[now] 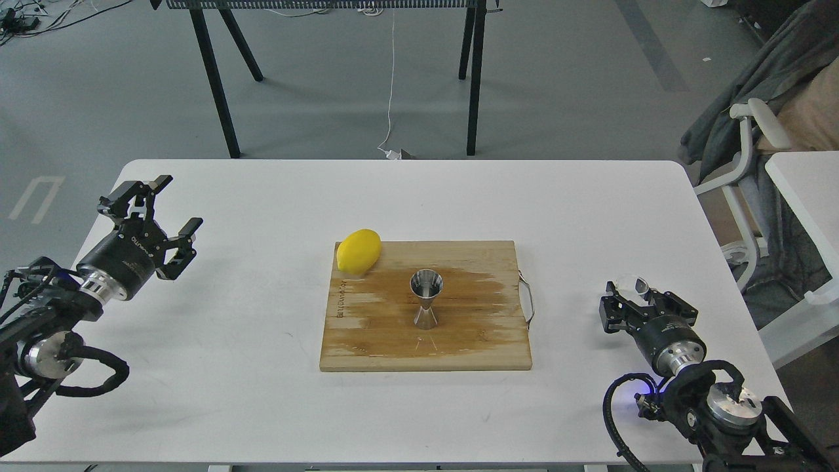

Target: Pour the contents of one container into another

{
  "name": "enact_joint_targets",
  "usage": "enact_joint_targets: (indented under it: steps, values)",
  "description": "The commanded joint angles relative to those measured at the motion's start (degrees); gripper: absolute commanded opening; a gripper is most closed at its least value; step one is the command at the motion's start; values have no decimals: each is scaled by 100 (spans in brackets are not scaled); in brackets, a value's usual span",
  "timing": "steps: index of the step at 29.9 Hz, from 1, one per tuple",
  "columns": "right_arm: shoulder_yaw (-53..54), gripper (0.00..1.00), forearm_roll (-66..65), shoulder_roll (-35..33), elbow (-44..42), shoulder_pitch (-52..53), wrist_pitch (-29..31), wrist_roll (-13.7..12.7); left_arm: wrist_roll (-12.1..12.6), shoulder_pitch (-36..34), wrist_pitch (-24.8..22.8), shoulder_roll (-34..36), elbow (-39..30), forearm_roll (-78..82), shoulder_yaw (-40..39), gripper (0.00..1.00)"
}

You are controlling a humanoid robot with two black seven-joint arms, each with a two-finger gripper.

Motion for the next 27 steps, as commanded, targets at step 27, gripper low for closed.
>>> enact_joint_targets:
  steps: [27]
  values:
    - [7,95,20,-210,884,-209,-10,-18,0,9,0,8,28,0,0,87]
